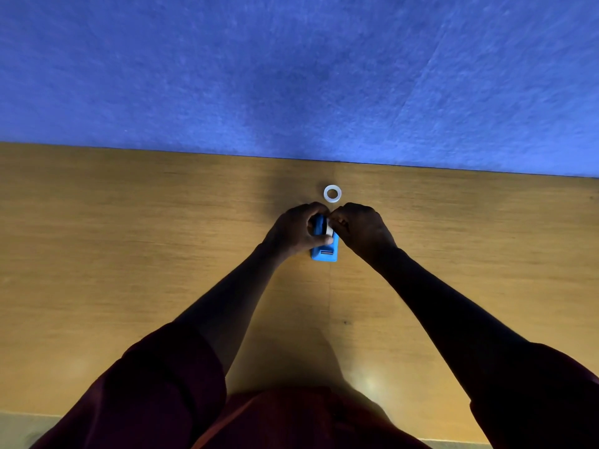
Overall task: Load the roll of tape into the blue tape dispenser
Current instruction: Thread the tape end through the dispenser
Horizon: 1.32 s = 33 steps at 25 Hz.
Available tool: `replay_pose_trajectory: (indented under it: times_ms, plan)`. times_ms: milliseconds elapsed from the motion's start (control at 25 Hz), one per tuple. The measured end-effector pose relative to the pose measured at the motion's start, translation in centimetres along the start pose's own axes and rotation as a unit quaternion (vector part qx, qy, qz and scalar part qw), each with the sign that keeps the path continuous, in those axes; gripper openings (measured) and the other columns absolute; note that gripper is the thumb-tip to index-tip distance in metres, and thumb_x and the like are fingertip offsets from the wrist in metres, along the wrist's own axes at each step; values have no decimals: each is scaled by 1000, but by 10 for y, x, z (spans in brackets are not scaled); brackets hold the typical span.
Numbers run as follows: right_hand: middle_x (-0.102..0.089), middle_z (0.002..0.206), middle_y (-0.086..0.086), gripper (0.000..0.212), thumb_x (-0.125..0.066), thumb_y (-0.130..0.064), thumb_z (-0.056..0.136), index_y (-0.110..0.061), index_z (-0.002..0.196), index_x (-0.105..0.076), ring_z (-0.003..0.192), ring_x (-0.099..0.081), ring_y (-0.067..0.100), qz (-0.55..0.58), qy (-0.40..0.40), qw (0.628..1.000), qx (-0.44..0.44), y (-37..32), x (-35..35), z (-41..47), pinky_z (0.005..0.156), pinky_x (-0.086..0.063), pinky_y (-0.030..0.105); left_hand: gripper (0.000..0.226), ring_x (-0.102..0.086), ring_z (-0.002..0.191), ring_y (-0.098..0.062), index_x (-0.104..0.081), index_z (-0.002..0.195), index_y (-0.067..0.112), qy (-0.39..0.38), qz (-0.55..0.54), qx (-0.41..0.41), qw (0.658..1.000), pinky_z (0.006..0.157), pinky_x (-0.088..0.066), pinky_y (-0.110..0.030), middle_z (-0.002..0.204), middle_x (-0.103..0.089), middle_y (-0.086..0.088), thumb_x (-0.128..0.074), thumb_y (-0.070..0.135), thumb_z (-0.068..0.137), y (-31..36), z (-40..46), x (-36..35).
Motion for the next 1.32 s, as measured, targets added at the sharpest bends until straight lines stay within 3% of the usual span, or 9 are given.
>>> replay_pose_trajectory:
  times_ms: [320, 520, 600, 760, 960, 1320]
  plan:
    - [-69, 98, -1, 15, -68, -25, 91, -16, 103, -70, 86, -65, 11, 41, -22, 999, -12, 2, -2, -2, 69, -46, 21, 49, -64, 102, -6, -61, 116, 30, -11, -25, 13, 1000, 81, -56, -25, 113, -68, 11, -84, 42, 74, -2, 1, 0]
    - [-69, 98, 0, 14, -69, -24, 90, -17, 101, -70, 84, -61, 8, 38, -14, 999, -5, 2, -1, -2, 70, -43, 19, 49, -65, 103, -8, -64, 117, 27, -8, -13, 10, 1000, 76, -47, -13, 115, -70, 7, -86, 38, 75, -1, 1, 1]
    - [-69, 99, 0, 14, -70, -23, 89, -17, 102, -70, 85, -62, 7, 37, -15, 999, -1, 2, -1, -1, 70, -43, 17, 52, -65, 104, -9, -63, 119, 26, -5, -9, 8, 1000, 79, -51, -19, 117, -70, 6, -86, 38, 75, 0, 0, 2]
    - [-68, 98, -1, 12, -70, -20, 89, -16, 100, -71, 86, -64, 9, 57, -6, 998, -10, 2, -1, 1, 73, -51, 22, 58, -64, 102, -10, -60, 123, 25, 5, 20, -1, 1000, 82, -55, -28, 119, -68, 5, -86, 42, 74, 5, -3, 1]
    - [-66, 89, 1, 6, -64, -15, 92, -14, 94, -70, 76, -63, 13, 37, 23, 999, 5, -5, 1, -4, 65, -52, 25, 52, -65, 101, -10, -61, 120, 25, 2, 21, 6, 1000, 81, -56, -28, 115, -69, 5, -83, 44, 77, 5, -1, 3]
    - [-67, 91, 6, 10, -65, -17, 92, -10, 95, -73, 78, -63, 19, 39, 17, 999, -2, -7, 5, -9, 69, -53, 34, 49, -65, 101, -9, -68, 118, 23, -7, 18, -4, 1000, 83, -56, -30, 113, -72, 5, -82, 46, 78, 9, 3, 9]
Point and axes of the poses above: each hand's wrist, its own z-axis towards the middle knuckle, its own x-axis out of the back of the hand, y = z × x, the point moved 7 cm from there along z, towards the middle knuckle
